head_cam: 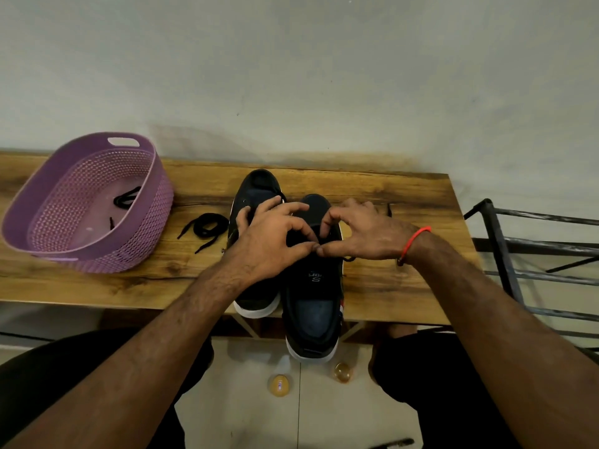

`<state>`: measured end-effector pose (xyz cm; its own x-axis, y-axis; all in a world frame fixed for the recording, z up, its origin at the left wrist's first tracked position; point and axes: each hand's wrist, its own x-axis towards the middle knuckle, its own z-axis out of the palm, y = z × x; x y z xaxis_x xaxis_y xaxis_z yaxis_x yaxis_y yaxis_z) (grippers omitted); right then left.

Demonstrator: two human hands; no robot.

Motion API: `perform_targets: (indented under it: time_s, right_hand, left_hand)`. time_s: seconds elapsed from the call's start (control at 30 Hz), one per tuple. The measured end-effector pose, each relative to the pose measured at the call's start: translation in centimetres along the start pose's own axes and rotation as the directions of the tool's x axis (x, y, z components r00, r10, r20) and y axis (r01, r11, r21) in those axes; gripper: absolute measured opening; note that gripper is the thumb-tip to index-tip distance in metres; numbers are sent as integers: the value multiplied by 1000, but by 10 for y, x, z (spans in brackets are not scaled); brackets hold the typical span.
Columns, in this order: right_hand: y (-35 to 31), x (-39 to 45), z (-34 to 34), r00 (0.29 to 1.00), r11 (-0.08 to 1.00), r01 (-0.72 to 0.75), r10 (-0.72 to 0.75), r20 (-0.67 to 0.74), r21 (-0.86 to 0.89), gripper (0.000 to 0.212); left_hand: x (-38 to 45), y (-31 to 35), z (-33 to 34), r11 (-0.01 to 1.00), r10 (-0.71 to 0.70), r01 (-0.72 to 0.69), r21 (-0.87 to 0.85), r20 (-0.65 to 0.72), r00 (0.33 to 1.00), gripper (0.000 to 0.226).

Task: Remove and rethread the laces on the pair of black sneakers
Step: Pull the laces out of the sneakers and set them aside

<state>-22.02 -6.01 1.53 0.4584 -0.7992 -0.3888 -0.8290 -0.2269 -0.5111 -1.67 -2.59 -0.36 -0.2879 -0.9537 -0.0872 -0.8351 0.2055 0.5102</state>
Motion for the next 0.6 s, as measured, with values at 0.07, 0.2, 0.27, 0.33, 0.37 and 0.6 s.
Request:
perform_targets:
  time_s: [0.07,0.2,0.27,0.33,0.37,0.6]
  right_hand:
    - [3,-1,-1,998,998,-40,42,36,-57,39]
    - [8,0,-3,996,1000,-18,18,89,-1,66]
    - [10,-1,-5,991,998,19,-26,133,58,65]
    - [12,-1,-4,985,996,29,-43,168,83,57]
    - [13,-1,-3,984,996,31,-46,172,87,54]
    - [10,0,-3,988,995,37,-51,143,95,58]
  left_hand:
    - [-1,3,2,999,14,-14,38,3,1000,12]
    - [-3,9,7,992,40,-41,123,14,999,14]
    - [-3,7,8,995,24,-19,102,-42,999,10]
    - [-1,1,4,997,-62,69,25,-197,978,5]
    - [1,-3,0,991,-136,133,-31,-285,949,4]
    - [-1,-11,4,991,19,19,132,-277,961,26]
